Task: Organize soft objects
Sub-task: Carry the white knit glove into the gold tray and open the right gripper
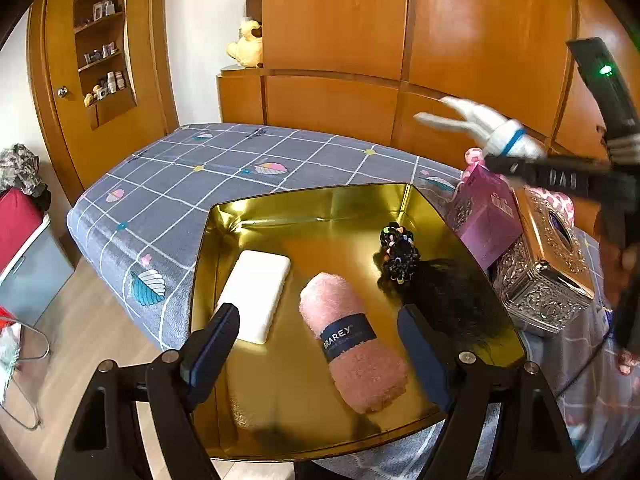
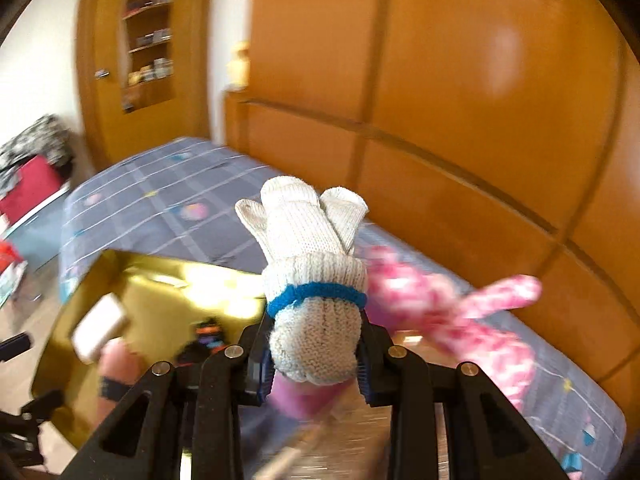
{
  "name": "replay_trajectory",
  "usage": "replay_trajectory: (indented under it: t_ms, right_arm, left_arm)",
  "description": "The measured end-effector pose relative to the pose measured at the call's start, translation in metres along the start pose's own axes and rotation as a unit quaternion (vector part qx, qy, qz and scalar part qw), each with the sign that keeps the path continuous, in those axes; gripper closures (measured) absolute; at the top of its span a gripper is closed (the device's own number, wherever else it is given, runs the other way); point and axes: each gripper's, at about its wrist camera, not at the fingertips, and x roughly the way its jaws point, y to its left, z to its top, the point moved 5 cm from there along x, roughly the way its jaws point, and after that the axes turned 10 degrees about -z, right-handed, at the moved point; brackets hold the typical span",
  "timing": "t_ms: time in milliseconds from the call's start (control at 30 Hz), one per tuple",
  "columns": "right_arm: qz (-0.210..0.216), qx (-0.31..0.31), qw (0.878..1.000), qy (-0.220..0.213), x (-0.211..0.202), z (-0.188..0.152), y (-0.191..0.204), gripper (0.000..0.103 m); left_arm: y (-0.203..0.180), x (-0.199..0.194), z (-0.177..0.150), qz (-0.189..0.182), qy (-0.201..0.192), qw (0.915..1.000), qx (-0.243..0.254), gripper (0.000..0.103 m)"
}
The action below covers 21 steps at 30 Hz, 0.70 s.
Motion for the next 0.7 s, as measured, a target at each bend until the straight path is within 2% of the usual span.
replay_trajectory:
  t_ms: [200, 367, 467, 700]
  right_arm:
    - [0.075, -0.039, 0.996, 0.019, -0.007, -0.021, 0.07, 0.072]
    - [0.111, -0.054, 0.99, 0.061, 0.002, -0.038, 0.106, 0.072]
    - [0.116, -0.031, 0.989, 0.088, 0.022, -0.037, 0.117, 0.07]
    - [0.138, 0.039, 0.982, 0.125, 0.05, -0.029, 0.129, 0.06]
  left_arm:
    - [0.003, -0.003, 0.0, 0.005, -0.008, 1.0, -0.002, 0.021]
    - [0.004, -0.003, -0.001, 0.001, -0.008, 0.9999, -0.007, 0.021]
    - [0.005, -0.003, -0.001, -0.001, -0.008, 0.9999, -0.012, 0.021]
    - [0.016, 0.0, -0.001, 0.008, -0.008, 0.9995, -0.03, 0.021]
